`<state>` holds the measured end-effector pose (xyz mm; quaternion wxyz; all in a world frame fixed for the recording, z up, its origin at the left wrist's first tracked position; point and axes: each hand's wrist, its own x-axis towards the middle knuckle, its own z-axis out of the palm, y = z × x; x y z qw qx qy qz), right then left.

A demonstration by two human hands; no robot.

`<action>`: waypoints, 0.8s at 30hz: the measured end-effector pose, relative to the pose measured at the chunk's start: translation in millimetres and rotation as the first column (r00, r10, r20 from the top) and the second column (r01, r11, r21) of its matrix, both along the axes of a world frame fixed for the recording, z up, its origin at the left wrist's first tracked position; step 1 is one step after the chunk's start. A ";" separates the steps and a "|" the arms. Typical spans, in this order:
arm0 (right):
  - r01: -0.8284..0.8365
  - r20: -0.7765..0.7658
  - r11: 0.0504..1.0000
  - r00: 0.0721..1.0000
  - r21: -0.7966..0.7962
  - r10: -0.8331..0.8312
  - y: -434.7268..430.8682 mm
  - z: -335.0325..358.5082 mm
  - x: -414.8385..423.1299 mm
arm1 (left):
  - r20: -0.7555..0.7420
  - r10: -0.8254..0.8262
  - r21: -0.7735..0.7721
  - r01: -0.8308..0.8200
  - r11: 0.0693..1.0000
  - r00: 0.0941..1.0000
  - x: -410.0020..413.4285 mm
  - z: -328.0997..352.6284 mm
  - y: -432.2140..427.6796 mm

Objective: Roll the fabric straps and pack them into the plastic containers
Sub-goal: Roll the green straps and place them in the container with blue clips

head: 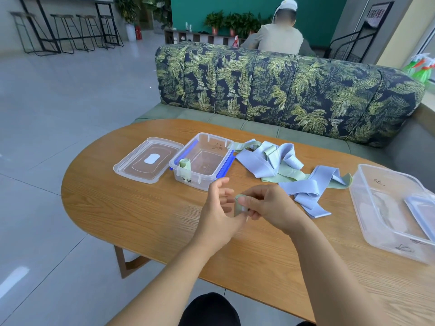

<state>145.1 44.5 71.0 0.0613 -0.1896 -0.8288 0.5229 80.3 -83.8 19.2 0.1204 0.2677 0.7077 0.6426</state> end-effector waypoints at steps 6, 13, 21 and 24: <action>-0.027 -0.035 0.996 0.999 -0.089 0.024 -4.2 9.7 -12.8 | 0.029 -0.128 -0.037 0.129 0.991 0.991 -17.7 -3.1 -11.6; -0.006 0.131 0.993 0.991 0.116 -0.009 -16.1 38.0 -51.8 | -0.465 0.029 -0.255 -0.165 0.953 0.885 -44.9 4.8 -23.5; 0.073 0.128 0.951 0.985 0.301 -0.117 -29.7 54.9 -99.3 | -0.549 0.113 -0.206 -0.265 0.942 0.828 -77.3 16.4 -33.5; 0.076 0.098 0.939 0.989 0.336 -0.115 -23.0 56.7 -116.3 | -0.198 0.094 -0.150 -0.125 0.981 0.976 -111.3 33.8 -47.4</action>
